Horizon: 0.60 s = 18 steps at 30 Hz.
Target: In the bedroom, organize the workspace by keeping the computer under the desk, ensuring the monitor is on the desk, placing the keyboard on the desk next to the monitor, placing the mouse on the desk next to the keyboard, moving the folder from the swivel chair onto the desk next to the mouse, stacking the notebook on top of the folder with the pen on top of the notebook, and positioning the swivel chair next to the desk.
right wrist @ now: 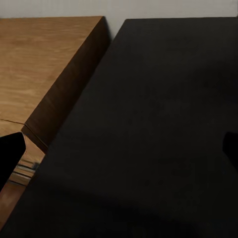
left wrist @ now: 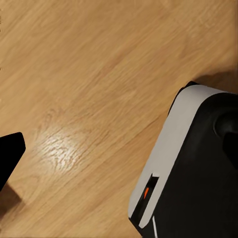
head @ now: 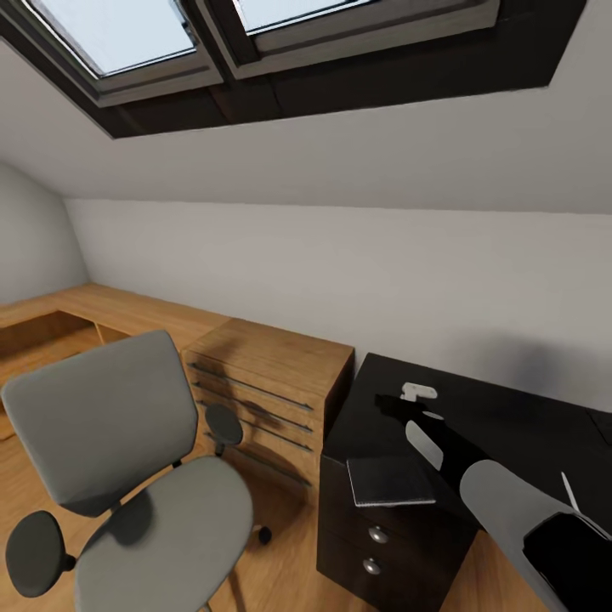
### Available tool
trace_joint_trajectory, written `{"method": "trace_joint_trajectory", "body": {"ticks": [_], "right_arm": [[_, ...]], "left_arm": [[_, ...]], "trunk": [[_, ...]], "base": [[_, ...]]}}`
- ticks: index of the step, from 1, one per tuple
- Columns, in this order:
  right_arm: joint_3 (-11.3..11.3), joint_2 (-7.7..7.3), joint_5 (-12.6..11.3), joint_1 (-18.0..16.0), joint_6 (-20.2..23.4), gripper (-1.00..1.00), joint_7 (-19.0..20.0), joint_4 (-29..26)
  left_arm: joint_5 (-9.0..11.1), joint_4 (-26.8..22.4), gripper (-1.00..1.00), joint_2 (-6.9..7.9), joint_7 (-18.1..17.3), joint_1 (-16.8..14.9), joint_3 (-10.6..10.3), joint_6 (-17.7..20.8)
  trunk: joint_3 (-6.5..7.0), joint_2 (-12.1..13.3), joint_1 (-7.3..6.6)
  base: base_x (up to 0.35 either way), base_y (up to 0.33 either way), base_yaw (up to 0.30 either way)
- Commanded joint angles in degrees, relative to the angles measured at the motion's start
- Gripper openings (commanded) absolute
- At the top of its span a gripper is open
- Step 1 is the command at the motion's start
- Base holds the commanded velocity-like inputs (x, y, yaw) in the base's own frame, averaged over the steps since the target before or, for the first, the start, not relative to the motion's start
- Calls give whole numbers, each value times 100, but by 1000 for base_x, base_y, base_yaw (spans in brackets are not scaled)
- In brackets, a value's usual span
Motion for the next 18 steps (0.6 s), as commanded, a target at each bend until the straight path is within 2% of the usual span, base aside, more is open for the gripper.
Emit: {"method": "trace_joint_trajectory", "body": {"ticks": [1, 11, 18], "right_arm": [[46, -5, -39, -3, 24, 100, -30, -18], [47, 15, -53, 0, 26, 100, 0, -18], [46, 92, -49, 8, 26, 100, 4, -17]], "left_arm": [[60, -20, 100, 2, -23, 2, -38, -8], [65, -45, 100, -7, -23, 2, -38, -8], [72, -50, 100, -6, -23, 2, -38, -8]], "trunk": [[-4, -2, 0], [41, -2, 0], [80, -2, 0]], "base": [[0, 0, -25], [0, 0, -128], [0, 0, -73]]}}
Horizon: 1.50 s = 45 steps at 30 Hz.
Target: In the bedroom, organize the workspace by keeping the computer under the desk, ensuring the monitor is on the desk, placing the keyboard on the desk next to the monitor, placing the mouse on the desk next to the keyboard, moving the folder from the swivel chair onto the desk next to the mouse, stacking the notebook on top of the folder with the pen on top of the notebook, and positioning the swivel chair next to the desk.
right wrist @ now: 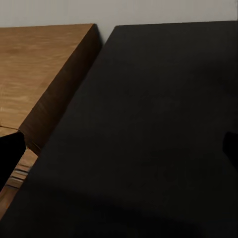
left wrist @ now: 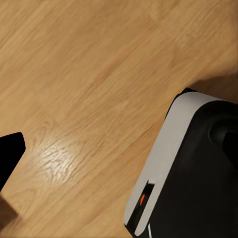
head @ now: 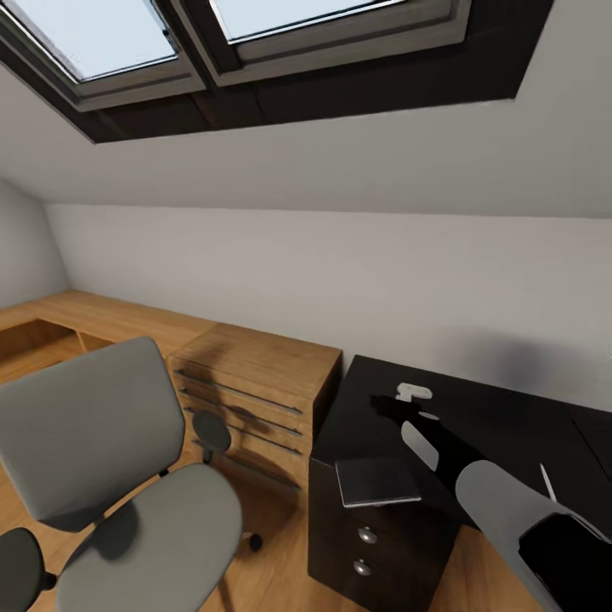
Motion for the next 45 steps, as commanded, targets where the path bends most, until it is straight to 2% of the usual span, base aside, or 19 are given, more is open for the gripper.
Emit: {"method": "trace_joint_trajectory", "body": {"ticks": [1, 4, 13, 38, 45], "right_arm": [[45, 13, -36, -3, 24, 100, -50, -15], [34, 70, -35, -2, 24, 100, -49, -9], [28, 99, -34, 1, 24, 100, -49, -3], [37, 129, -30, 7, 24, 100, -39, 93], [37, 136, -30, 14, 19, 100, -33, 97]], "left_arm": [[61, -12, 100, 2, -22, 2, -37, -9], [63, -86, 100, -7, -27, 2, -37, -9], [57, -162, 100, -81, -25, 2, -38, -9], [60, -164, 100, -71, -24, 2, -37, -14], [58, -164, 100, -71, -30, 2, -37, -17]], "trunk": [[-3, -4, 0], [1, -4, 0], [4, -4, 0], [4, -4, 0], [4, -4, 0]], "base": [[0, 0, -27], [0, 0, -16], [0, 0, -3], [0, 0, 0], [-149, 0, 0]]}}
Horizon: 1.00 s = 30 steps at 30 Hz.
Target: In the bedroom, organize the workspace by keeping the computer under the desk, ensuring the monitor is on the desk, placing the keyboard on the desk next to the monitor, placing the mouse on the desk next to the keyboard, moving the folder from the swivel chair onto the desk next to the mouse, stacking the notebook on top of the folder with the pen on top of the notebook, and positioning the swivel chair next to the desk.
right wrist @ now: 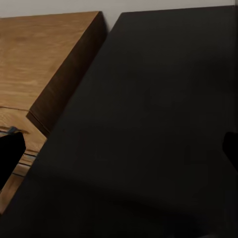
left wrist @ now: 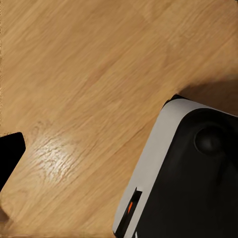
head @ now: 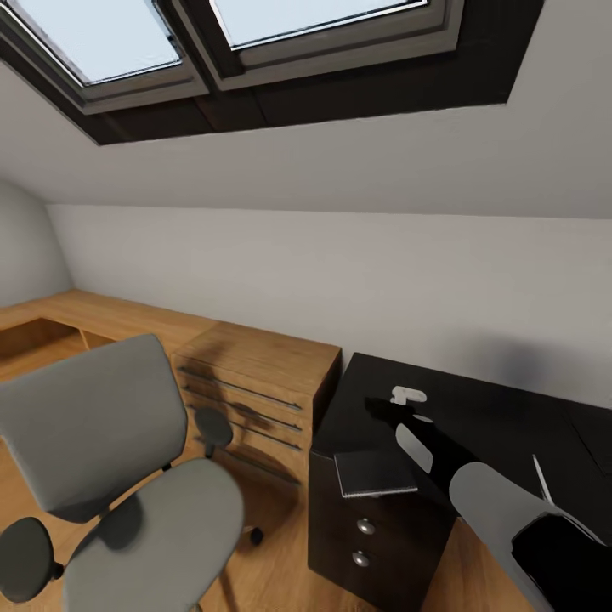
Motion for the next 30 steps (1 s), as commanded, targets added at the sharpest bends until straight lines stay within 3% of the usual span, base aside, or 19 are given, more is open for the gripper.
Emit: {"method": "trace_joint_trajectory", "body": {"ticks": [1, 9, 17, 22, 30], "right_arm": [[48, -7, -37, -3, 24, 100, -49, -18], [49, 20, -34, -1, 21, 100, -47, -16], [48, 73, -32, 6, 21, 100, -48, -16], [48, 79, -32, 7, 21, 100, -48, -15], [48, 80, -35, 16, 21, 100, -48, 58]], "left_arm": [[62, -7, 100, 3, -22, 2, -37, -9], [62, -8, 100, 10, -23, 2, -37, -10], [64, -120, 100, 58, -18, 2, -37, -10], [62, -221, 100, 69, -15, 2, -37, -10], [62, -267, 100, 73, -17, 2, -36, -12]], "trunk": [[-6, -4, -2], [-6, -4, -2], [-6, -4, -2], [-6, -4, -2], [-6, -4, -2]], "base": [[-261, 0, 0], [-294, 56, 0], [-215, 244, 0], [-114, 241, 0], [-19, 45, 0]]}}
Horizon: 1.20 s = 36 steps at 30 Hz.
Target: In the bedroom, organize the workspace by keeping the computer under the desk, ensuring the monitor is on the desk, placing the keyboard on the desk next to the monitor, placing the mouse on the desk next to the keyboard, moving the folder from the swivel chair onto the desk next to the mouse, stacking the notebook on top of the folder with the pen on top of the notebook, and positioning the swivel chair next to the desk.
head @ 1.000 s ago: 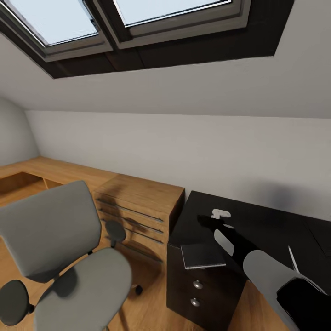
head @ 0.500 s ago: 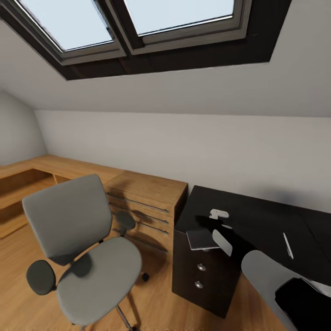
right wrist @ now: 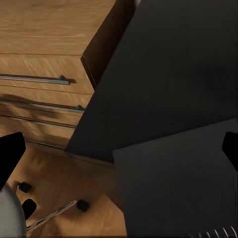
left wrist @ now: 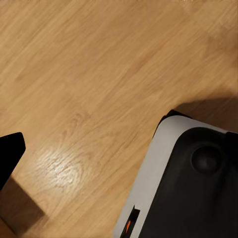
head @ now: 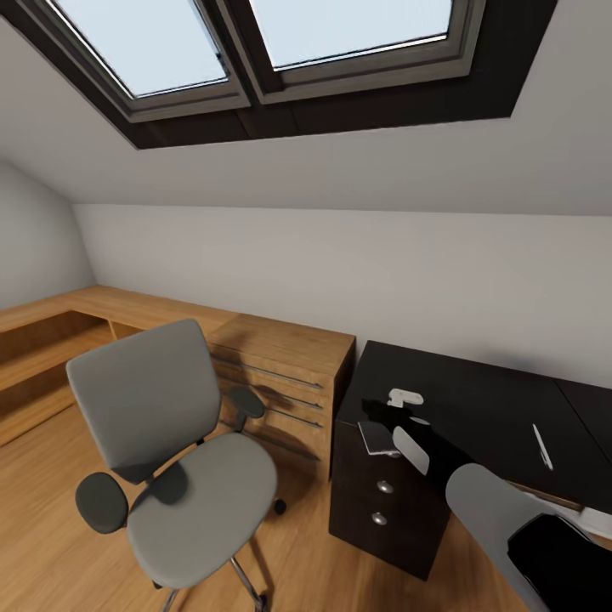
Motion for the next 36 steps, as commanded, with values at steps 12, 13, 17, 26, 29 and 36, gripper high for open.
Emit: {"method": "trace_joint_trajectory", "body": {"ticks": [12, 13, 17, 26, 29, 36], "right_arm": [[26, -54, -41, -3, -3, 100, -50, 76], [27, -56, -41, -1, -5, 100, -48, 76], [29, -57, -41, 30, -8, 100, -43, 72], [22, -68, -36, 73, -10, 100, -41, 54], [20, -70, -39, 75, -10, 100, -40, 46], [-214, -87, -41, 76, 23, 100, -48, -128]], "left_arm": [[778, -258, 100, -16, -41, 2, -30, -15], [918, -260, 100, -20, -45, 2, -30, -16], [1093, -263, 100, -21, -49, 2, -31, -15], [1214, -269, 100, -49, -51, 2, -34, -10], [1219, -271, 100, -53, -51, 2, -36, -9], [1217, -273, 100, -60, -69, 2, -38, -10]], "trunk": [[-59, -124, 66], [-77, -164, 88], [-149, -325, 176], [-311, -686, 374], [-329, -726, 396], [-329, -726, 396]], "base": [[-1, 3, 0], [0, 0, 0], [0, 0, 0], [0, 0, 0], [0, 0, 0], [0, 0, 0]]}}
